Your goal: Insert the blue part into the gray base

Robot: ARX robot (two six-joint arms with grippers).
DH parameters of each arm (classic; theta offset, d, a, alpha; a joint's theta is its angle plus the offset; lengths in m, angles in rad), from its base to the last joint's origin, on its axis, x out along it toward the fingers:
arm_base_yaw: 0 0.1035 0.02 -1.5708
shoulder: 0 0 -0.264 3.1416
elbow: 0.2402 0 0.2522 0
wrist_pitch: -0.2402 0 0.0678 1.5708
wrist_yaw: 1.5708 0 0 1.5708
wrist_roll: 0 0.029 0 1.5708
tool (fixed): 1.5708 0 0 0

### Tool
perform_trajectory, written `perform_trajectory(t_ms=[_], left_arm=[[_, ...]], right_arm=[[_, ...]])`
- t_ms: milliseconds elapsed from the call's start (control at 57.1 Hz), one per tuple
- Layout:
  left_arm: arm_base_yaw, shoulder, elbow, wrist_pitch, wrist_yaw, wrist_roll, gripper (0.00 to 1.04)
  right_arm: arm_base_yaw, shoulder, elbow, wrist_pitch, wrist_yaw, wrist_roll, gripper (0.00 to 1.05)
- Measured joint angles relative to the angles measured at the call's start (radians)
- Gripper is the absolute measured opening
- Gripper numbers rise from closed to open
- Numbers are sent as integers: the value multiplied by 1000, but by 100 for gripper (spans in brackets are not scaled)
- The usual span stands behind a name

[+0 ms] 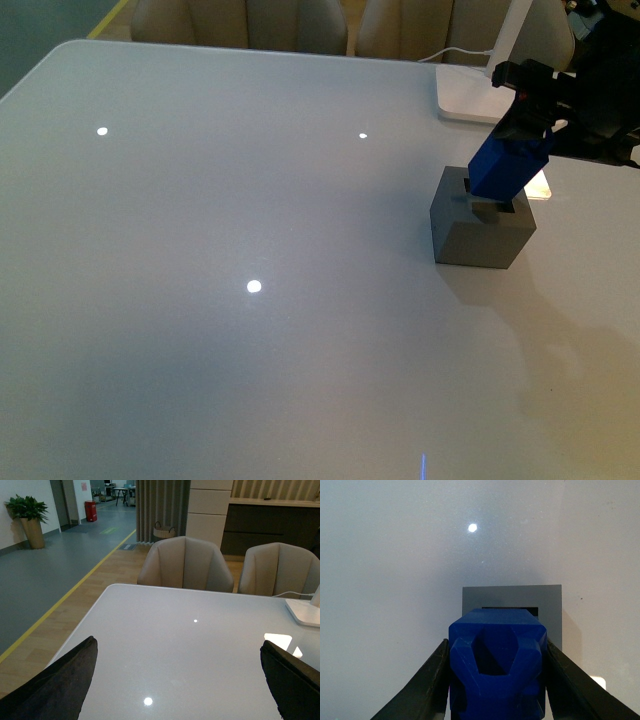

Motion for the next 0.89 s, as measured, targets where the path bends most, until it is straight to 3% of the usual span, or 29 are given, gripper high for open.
perform_trajectory(t_ms=[823,893], left_arm=[[0,0,0,0,0,0,97],[0,0,0,0,0,0,97]], right_arm=[[-8,74,33,-17,22,-2,44],[-8,77,36,-18,23,-2,55]])
